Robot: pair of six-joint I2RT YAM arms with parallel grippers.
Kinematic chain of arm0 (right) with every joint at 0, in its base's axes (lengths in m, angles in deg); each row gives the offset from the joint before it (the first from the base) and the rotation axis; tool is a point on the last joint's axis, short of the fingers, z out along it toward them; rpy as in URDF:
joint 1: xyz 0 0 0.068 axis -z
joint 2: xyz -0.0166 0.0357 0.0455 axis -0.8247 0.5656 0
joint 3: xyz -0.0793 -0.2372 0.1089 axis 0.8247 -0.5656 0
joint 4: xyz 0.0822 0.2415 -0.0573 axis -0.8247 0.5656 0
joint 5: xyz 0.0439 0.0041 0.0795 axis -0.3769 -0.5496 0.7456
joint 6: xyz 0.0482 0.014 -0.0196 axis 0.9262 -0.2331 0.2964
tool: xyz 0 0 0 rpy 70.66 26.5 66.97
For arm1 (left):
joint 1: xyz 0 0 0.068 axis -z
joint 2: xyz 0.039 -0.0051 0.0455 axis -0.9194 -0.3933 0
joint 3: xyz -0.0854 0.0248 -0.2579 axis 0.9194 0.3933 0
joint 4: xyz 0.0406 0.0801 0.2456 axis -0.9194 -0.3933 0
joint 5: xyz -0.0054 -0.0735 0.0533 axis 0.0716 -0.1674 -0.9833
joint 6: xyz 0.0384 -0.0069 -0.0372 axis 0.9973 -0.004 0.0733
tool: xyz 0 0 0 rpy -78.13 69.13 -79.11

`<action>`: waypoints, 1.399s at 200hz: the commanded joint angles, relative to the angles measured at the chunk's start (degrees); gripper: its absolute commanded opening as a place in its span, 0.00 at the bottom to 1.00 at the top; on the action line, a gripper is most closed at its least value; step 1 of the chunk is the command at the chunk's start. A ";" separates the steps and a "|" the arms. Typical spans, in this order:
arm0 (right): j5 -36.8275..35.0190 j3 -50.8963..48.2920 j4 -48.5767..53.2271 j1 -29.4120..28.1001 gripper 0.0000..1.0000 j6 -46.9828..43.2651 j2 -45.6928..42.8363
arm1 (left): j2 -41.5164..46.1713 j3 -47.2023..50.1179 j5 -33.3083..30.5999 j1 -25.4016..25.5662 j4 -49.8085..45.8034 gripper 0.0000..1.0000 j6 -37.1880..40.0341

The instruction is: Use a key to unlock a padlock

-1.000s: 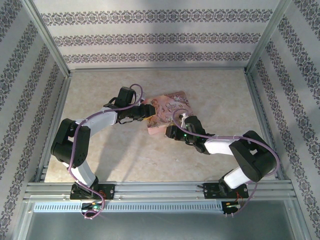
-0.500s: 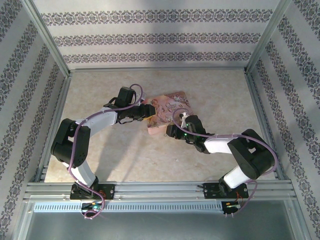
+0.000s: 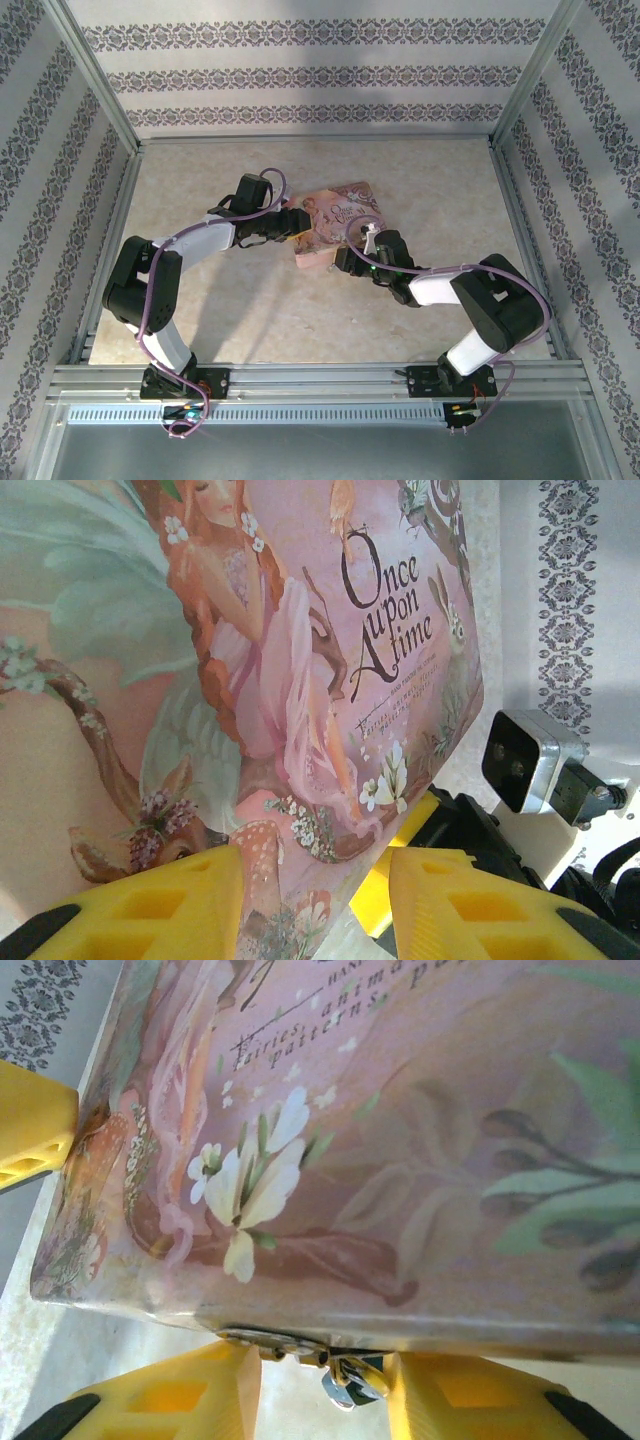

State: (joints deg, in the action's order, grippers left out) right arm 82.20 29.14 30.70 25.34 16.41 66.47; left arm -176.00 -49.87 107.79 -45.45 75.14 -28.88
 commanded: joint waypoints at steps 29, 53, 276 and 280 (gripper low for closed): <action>2.31 -1.48 -3.38 0.25 0.31 -0.42 0.76 | -0.83 -0.76 -0.41 0.78 0.48 0.43 -0.18; 2.28 -1.81 -3.59 0.33 0.26 -0.44 0.51 | -0.73 -0.75 -0.42 0.81 0.39 0.42 -0.09; -3.25 -6.57 -12.19 1.56 0.00 10.60 -3.63 | -3.34 2.35 -5.13 0.58 -1.61 0.43 2.33; -3.46 -6.57 -12.28 1.61 0.00 10.79 -3.84 | -3.33 2.53 -5.15 0.50 -1.44 0.43 2.24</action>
State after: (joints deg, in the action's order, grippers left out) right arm 82.29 23.43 22.55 25.82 24.71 65.40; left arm -176.48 -49.96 106.22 -45.45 75.91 -28.16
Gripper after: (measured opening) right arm 0.051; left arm 0.425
